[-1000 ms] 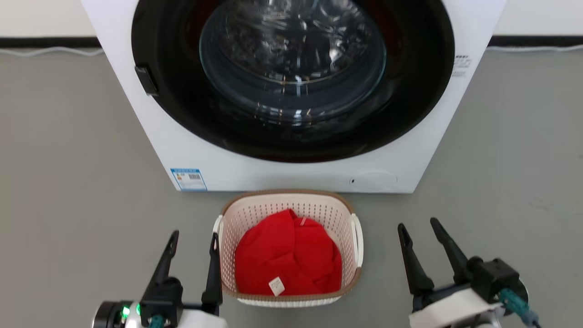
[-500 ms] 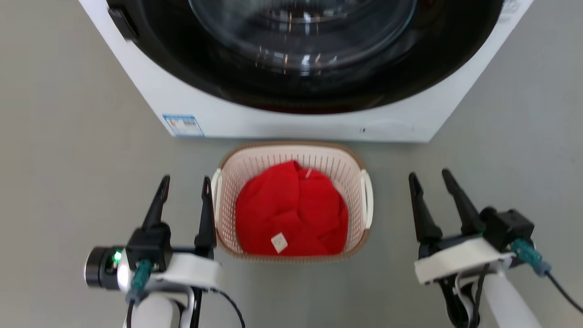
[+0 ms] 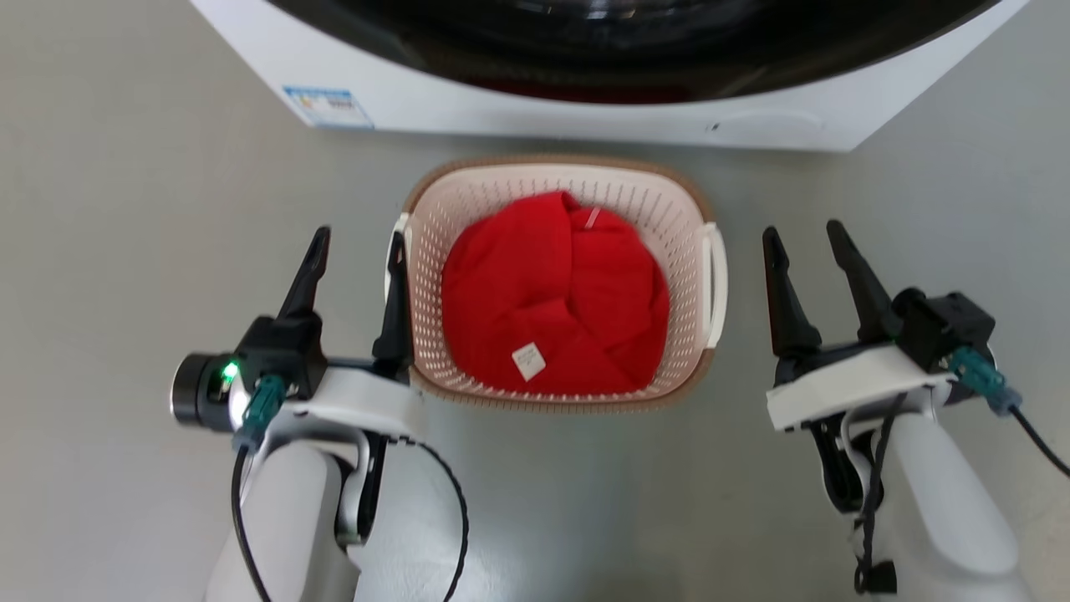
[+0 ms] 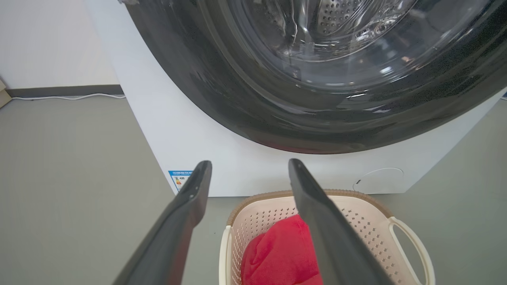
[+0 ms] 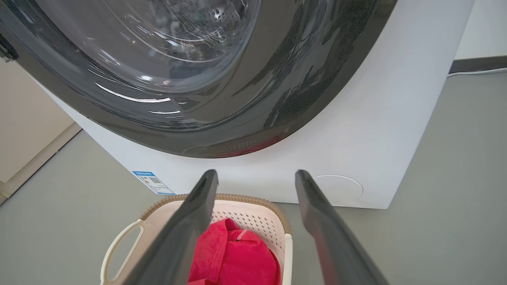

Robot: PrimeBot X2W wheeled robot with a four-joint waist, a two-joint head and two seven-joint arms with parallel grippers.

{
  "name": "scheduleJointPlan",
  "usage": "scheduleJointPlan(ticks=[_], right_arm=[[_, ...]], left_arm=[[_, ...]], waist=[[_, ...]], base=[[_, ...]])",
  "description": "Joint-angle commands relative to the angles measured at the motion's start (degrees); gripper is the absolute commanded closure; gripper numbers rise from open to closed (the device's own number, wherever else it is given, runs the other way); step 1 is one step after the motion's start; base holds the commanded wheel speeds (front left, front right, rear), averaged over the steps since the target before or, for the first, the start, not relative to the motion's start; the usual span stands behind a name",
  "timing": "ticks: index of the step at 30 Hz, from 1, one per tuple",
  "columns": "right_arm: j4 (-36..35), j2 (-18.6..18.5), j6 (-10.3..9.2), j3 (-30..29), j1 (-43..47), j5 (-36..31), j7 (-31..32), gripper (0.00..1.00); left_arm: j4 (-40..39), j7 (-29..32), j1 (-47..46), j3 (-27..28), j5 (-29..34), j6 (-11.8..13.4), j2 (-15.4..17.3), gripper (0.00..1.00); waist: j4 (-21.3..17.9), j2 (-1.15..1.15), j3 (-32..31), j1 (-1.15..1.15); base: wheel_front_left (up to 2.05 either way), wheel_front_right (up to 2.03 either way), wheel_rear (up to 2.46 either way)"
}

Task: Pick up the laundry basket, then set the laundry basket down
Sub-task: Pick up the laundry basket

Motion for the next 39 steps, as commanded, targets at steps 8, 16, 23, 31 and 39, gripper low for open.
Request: scheduleJointPlan(ticks=[8, 16, 23, 31, 39], right_arm=[[3.01, 0.32, 0.41, 0.05, -5.91, -2.47, -0.6, 0.0], [5.71, 0.32, 0.41, -1.76, -9.85, -4.11, -0.6, 0.0], [8.95, 0.32, 0.41, -3.76, -13.01, -5.47, -0.6, 0.0], [12.18, 0.32, 0.41, -5.66, -15.52, -7.1, -0.6, 0.0], [15.64, 0.32, 0.41, -6.45, -17.4, -8.13, -0.6, 0.0]], left_arm=[[4.89, -0.34, -7.48, 0.51, -1.98, -1.13, 0.73, 0.0], [11.16, -0.34, -12.35, -0.45, -3.96, -2.17, 0.72, 0.0], [16.34, -0.34, -16.02, -1.35, -4.9, -2.57, 0.72, 0.0], [21.93, -0.34, -19.93, -3.2, -5.79, -3.49, 0.72, 0.0], [28.15, -0.34, -23.15, -4.55, -7.86, -4.28, 0.72, 0.0]], waist=[[1.91, 0.0, 7.97, 0.0], [2.89, 0.0, 12.43, 0.0], [3.63, 0.0, 16.19, 0.0], [4.59, 0.0, 19.58, 0.0], [5.45, 0.0, 21.6, 0.0]], base=[[0.0, 0.0, 0.0], [0.0, 0.0, 0.0], [0.0, 0.0, 0.0], [0.0, 0.0, 0.0], [0.0, 0.0, 0.0]])
